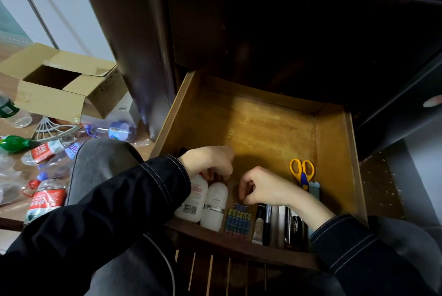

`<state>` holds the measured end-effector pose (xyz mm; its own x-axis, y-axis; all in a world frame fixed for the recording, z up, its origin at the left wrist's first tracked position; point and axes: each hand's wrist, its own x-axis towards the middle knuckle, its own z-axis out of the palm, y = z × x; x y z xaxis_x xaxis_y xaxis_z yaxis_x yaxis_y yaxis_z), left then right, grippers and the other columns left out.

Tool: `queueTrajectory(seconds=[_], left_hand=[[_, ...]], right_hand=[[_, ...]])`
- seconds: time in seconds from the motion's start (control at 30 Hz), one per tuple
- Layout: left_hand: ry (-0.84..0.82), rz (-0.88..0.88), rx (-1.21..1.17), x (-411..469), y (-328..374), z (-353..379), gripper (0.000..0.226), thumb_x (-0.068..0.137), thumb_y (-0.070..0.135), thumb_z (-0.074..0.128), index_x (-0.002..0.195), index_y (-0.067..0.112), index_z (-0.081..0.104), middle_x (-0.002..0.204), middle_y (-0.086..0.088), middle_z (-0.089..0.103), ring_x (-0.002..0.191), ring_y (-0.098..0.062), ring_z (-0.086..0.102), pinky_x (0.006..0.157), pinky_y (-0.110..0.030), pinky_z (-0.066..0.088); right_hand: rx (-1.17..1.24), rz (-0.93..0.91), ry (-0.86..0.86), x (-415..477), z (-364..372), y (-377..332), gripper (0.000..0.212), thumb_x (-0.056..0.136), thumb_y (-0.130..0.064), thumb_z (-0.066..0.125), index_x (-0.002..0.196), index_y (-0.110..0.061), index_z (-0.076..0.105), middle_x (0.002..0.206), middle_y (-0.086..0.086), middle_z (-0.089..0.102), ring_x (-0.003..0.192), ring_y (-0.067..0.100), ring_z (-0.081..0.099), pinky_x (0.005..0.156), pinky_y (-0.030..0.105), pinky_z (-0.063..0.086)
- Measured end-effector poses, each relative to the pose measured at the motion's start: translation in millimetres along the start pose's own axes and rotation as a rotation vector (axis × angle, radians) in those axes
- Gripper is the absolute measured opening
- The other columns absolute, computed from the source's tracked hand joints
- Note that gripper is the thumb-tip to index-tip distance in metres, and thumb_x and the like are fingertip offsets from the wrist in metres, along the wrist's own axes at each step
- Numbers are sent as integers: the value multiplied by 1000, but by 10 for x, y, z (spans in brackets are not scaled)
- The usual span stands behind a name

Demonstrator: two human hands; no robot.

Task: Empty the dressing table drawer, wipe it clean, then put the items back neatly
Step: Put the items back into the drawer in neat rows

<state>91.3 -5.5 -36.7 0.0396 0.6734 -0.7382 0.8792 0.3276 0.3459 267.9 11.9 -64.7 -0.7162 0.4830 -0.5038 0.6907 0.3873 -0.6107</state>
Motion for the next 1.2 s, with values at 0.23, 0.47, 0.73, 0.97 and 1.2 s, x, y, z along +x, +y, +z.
queueTrajectory(seconds=[0.23,0.47,0.73,0.97,1.2], left_hand=[[1,-4,15,13,-1,1,5,91,10,65,92,6,63,78,-9,63,61,-22,59,48,-26,46],[14,2,-1,35,-26,2,17,93,16,65,105,4,67,84,-8,68,61,-20,59,45,-22,46],[510,268,-140,-92,-39,-86,22,96,27,62,88,8,69,78,-8,69,65,-23,64,59,-33,52],[824,519,-338,-567,181,-256,17,98,33,61,91,19,69,81,4,68,72,-11,63,68,-38,55],[1136,756,-278,-1336,519,-766,8,96,26,63,100,26,70,90,16,66,84,-1,61,73,-22,52]], right_hand=[[54,25,-22,1,-10,1,14,76,-12,80,87,-17,72,91,7,74,78,17,65,74,43,55],[46,85,167,-76,-174,23,2,93,-29,67,91,-28,68,82,-7,73,75,5,67,68,28,54],[46,84,597,-311,-371,-43,8,98,-37,59,92,-40,64,83,-21,69,87,-6,62,71,24,51],[12,-58,949,-768,-692,-474,7,99,-31,62,102,-37,61,90,-17,64,84,2,63,66,19,48],[40,-297,1263,-1235,-1283,-1026,11,96,-26,63,103,-33,68,82,-21,64,81,2,64,65,15,49]])
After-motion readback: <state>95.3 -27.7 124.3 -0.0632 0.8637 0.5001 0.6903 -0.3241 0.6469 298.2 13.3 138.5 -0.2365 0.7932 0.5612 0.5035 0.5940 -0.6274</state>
